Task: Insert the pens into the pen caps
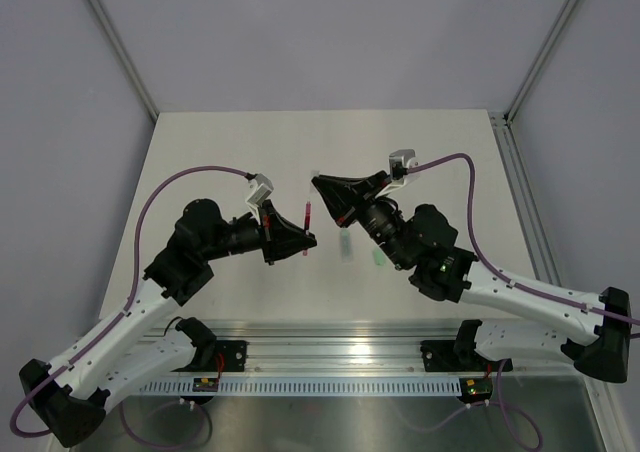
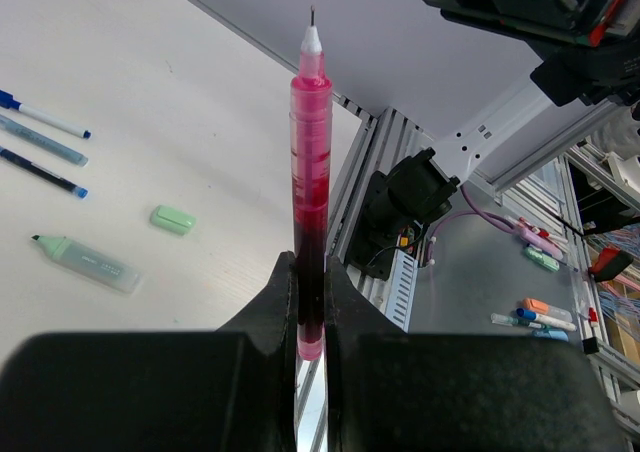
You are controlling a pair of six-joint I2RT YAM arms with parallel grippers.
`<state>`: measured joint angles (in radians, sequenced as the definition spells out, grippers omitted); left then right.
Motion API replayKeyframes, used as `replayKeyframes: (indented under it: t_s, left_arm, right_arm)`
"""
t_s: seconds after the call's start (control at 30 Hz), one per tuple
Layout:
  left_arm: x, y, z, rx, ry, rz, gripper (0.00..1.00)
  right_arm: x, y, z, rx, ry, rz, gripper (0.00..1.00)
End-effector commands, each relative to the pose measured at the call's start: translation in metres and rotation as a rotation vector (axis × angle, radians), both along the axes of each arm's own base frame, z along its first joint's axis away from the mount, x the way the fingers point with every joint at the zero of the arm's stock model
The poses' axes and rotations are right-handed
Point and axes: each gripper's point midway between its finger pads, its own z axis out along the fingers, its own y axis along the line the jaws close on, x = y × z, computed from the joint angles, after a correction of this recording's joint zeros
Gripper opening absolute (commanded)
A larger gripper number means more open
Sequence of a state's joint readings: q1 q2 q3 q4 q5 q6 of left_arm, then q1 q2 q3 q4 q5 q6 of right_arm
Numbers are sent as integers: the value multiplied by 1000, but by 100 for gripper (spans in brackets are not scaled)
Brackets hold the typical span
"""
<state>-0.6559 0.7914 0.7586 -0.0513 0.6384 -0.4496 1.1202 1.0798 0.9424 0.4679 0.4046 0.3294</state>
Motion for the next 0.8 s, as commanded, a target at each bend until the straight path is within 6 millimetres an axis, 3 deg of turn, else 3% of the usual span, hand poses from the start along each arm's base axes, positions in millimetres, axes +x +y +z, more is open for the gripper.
replayKeyframes:
  t_s: [0.0,0.37,0.77]
  left_arm:
    - [-4,-1,19,-48,-70,-20,0]
    - [-4,0,18,-47,-67,-17,0]
    - [3,4,21,-51,-85,38,0]
  right_arm:
    - [-9,5,28,64,-44,51,0]
    - [-8,18,8,37,-5,78,0]
    - [-11,12,-14,47,36,81,0]
